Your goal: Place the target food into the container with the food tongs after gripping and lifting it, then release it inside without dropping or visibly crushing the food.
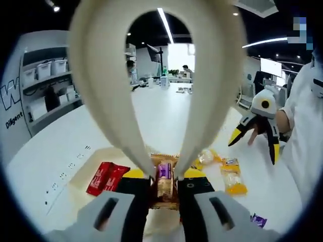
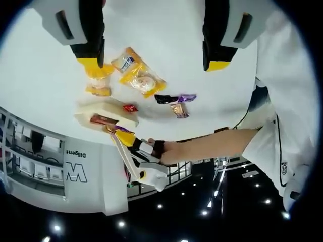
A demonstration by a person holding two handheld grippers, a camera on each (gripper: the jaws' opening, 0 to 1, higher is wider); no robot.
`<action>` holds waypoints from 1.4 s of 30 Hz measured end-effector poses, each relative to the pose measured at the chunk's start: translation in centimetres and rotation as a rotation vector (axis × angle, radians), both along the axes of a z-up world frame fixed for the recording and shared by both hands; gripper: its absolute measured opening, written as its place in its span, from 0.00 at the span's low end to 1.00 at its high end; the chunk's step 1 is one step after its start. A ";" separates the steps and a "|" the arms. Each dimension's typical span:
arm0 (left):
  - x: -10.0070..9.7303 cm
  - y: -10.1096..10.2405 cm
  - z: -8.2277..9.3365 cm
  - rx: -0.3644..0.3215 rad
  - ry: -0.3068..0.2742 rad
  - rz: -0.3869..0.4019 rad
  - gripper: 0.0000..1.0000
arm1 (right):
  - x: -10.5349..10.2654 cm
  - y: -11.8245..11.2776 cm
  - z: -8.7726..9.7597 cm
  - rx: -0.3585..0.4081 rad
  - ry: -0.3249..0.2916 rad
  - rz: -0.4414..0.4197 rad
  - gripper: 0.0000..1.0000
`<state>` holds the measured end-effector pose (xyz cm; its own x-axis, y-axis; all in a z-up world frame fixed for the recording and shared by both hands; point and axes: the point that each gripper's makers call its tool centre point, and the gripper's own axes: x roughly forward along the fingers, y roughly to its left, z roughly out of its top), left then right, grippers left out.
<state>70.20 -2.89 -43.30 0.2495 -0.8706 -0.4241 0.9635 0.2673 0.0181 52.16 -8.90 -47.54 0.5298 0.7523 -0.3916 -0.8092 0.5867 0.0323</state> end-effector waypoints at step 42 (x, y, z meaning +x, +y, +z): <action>4.5 -0.6 -4.5 0.092 0.025 0.029 0.20 | 0.3 -0.4 -0.7 -0.005 0.018 -0.006 0.78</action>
<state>74.66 -3.50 -47.85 0.2624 -0.8200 -0.5086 0.9557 0.2935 0.0199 52.45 -9.33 -48.20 0.5272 0.7469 -0.4052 -0.8048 0.5919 0.0440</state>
